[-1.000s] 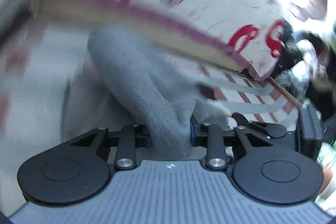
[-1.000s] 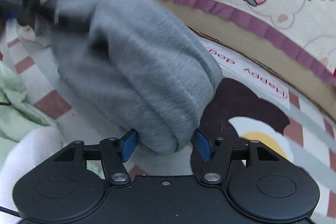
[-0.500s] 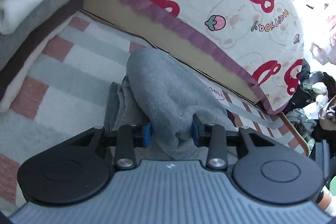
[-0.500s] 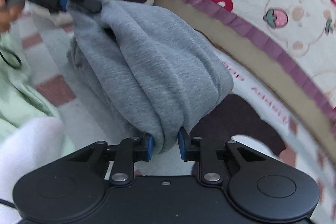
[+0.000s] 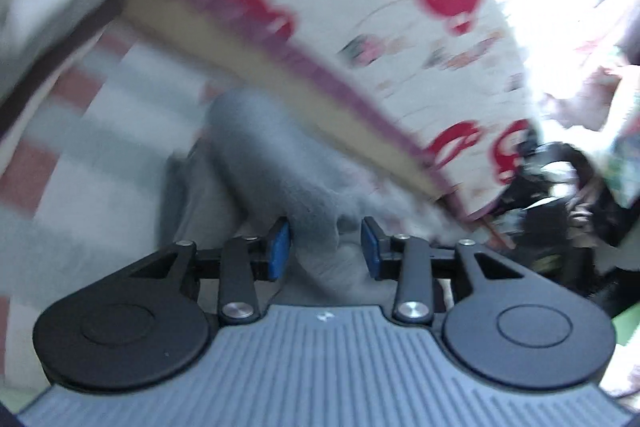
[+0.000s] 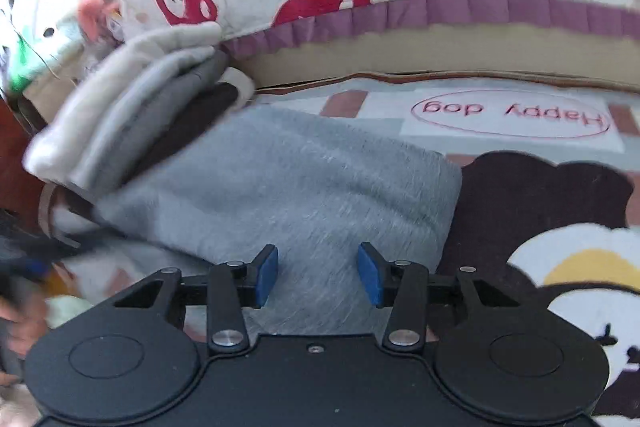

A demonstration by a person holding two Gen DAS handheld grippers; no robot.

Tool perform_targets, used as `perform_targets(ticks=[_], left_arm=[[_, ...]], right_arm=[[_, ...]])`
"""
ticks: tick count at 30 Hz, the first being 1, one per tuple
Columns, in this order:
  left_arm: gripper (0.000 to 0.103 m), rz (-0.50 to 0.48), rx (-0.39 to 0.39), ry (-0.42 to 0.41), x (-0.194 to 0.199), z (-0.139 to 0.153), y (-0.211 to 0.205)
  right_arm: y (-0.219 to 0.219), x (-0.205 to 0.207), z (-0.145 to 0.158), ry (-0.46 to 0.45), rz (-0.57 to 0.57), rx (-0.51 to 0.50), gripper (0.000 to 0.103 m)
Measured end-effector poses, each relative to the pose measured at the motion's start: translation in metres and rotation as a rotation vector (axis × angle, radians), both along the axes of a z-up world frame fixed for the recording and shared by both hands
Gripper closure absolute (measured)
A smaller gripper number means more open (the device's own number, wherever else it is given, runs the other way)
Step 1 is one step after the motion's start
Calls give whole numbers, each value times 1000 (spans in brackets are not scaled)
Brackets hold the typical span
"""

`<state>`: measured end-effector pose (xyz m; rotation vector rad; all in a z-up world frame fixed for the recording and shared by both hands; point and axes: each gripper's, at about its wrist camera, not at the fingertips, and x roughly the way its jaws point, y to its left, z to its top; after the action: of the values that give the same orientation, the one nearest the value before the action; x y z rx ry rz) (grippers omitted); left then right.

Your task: Fold clothes

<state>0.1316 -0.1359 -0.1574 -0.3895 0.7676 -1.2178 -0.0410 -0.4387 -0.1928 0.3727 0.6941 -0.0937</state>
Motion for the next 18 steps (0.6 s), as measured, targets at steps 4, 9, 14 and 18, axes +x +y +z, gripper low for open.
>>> perform_targets(ticks=[4, 9, 14, 18], left_arm=[[61, 44, -12, -76, -5, 34, 9], [59, 17, 151, -170, -15, 28, -22], [59, -65, 198, -149, -28, 6, -34], [63, -21, 246, -151, -22, -3, -35]], right_arm=[[28, -4, 0, 8, 94, -189, 51], [48, -5, -3, 8, 193, -373, 51], [51, -7, 1, -29, 252, -265, 51], [74, 2, -10, -2, 357, -328, 46]])
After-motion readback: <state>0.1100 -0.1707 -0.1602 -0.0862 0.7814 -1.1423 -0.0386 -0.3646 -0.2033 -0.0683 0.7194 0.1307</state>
